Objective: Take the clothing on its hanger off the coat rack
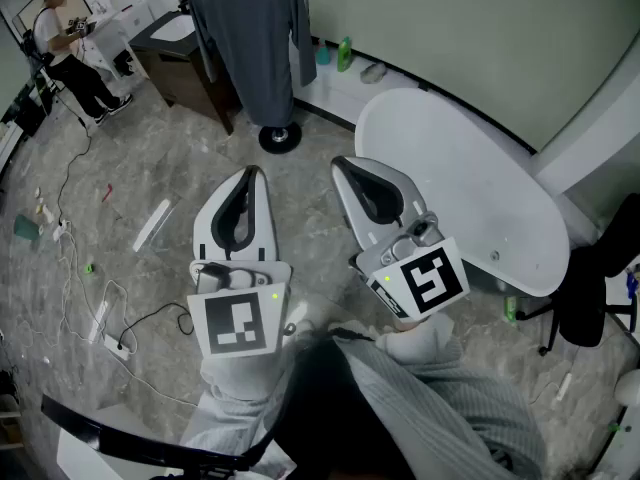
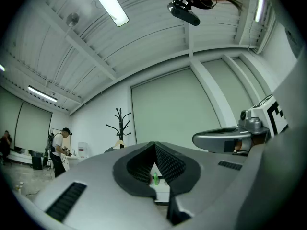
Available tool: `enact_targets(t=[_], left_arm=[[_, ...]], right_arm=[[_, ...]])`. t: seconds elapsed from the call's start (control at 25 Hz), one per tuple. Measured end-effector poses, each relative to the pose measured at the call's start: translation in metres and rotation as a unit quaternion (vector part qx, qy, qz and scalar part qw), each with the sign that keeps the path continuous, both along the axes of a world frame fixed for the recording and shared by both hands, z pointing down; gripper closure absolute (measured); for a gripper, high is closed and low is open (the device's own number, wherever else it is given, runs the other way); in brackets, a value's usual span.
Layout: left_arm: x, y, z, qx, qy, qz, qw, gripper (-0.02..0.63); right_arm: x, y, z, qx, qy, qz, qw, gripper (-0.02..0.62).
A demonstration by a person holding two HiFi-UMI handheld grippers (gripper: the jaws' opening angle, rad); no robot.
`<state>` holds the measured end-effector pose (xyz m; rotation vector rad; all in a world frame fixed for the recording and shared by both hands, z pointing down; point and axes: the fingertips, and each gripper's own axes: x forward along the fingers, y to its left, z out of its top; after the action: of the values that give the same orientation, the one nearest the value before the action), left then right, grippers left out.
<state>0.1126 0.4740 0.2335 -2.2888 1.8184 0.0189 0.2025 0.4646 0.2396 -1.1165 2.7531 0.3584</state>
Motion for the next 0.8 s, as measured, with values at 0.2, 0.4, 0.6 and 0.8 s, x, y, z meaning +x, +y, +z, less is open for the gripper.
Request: enact_targets(t=[0.2, 0.4, 0.6, 0.8], left_arm=[[0.011, 0.002, 0.003, 0.002, -0.01, 0.0, 1.0, 0.601], [0.016, 0.001, 0.005, -0.001, -0.008, -0.003, 1.0, 0.601], [0.013, -0.001, 0.009, -0.005, 0.0, -0.01, 0.9999, 0.601], [0.009, -0.003, 0.025, -0.017, 0.017, -0.023, 0.9994, 0.601]], right_arm=[[0.008, 0.002, 0.004, -0.001, 0.002, -0.002, 1.0, 0.594], [0.012, 0.001, 0.005, -0.002, 0.001, -0.007, 1.0, 0.594], [0.012, -0.001, 0.008, -0.007, -0.005, -0.014, 1.0, 0.594], [0.008, -0.006, 0.021, -0.018, 0.001, -0.029, 0.999, 0.594]])
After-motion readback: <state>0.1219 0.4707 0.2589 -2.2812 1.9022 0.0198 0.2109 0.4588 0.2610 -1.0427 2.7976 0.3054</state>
